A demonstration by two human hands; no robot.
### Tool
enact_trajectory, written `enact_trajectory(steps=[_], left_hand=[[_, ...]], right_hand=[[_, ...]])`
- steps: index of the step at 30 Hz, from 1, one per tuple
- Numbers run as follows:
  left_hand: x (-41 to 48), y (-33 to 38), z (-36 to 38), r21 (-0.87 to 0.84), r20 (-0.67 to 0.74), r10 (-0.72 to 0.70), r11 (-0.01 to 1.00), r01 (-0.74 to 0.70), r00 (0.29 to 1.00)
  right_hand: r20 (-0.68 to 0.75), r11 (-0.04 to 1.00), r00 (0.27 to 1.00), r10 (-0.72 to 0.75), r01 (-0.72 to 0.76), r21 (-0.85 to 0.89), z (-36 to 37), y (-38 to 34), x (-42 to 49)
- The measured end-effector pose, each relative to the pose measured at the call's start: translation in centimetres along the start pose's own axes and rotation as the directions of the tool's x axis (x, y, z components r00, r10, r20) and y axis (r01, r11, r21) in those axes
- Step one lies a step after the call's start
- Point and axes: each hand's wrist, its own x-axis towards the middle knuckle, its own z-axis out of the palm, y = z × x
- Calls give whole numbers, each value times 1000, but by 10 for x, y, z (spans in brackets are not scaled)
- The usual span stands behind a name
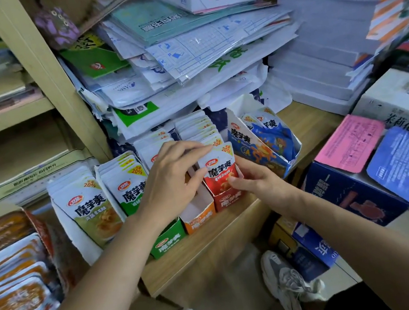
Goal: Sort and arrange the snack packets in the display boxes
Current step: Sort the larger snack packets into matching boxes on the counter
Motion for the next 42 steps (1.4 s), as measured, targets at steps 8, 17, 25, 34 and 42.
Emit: enact_trajectory(steps=[8,17,25,34,42], left_hand=[[4,0,6,28,-27,16,999,-16,1000],[5,11,-8,19,13,-115,993,114,993],[-2,73,-17,-119,-64,-116,987,107,991],[-22,96,38,318,408,-223,944,91,885],[-42,98,47,399,419,-254,914,75,872]], right_hand=[[-1,999,999,45,-45,27,-12,4,11],[-217,992,976,13,-39,-116,-6,-7,-10],[-639,862,756,-143,-222,-456,-63,-42,-69],[-418,665,907,-56,-278,-693,-97,-25,-15],[-400,583,898,-184,-228,-780,-67,6,-47]])
